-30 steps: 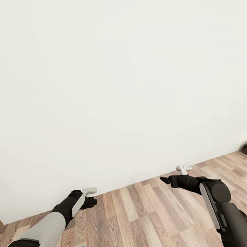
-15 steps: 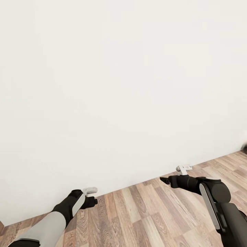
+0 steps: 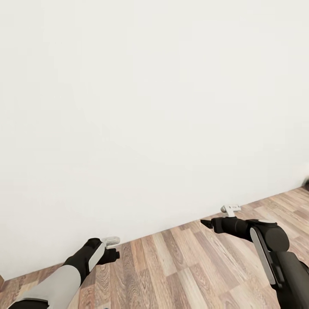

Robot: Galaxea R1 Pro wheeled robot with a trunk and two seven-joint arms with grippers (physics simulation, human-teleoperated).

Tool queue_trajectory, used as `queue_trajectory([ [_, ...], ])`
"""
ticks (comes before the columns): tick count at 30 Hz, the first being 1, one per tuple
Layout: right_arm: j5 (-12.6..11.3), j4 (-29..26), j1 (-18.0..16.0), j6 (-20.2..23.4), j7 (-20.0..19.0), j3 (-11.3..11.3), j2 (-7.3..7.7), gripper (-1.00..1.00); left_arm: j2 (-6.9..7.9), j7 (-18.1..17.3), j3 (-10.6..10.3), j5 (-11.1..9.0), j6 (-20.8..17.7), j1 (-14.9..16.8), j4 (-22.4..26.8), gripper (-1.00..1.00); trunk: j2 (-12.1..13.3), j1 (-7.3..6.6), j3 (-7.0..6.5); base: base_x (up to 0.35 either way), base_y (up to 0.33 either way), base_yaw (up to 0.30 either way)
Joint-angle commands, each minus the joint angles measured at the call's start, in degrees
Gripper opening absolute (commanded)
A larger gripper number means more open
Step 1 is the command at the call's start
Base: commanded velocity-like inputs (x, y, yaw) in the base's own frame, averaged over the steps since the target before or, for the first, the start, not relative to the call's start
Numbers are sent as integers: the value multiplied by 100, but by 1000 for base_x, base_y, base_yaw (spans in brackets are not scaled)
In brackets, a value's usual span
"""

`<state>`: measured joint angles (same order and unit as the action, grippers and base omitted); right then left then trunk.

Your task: In the bedroom, move the book from the bed onto either nightstand, and place the two sandals side by side next to the bed.

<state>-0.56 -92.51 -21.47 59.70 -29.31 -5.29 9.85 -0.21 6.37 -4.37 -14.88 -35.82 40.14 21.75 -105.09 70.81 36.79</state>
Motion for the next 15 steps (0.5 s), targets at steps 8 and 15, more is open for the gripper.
queue_trajectory([
  [8, -27, -4, -10, 30, -13, -7, 8, 100, 19, 56, -39, -50, -9, 2, 6, 100, -325, 176, 150, 0, 0, -1],
  [15, -124, -4, -7, 30, -13, -7, 27, 100, 69, 57, -33, -50, 2, -1, 5, 100, -606, 330, 276, 0, 0, -152],
])
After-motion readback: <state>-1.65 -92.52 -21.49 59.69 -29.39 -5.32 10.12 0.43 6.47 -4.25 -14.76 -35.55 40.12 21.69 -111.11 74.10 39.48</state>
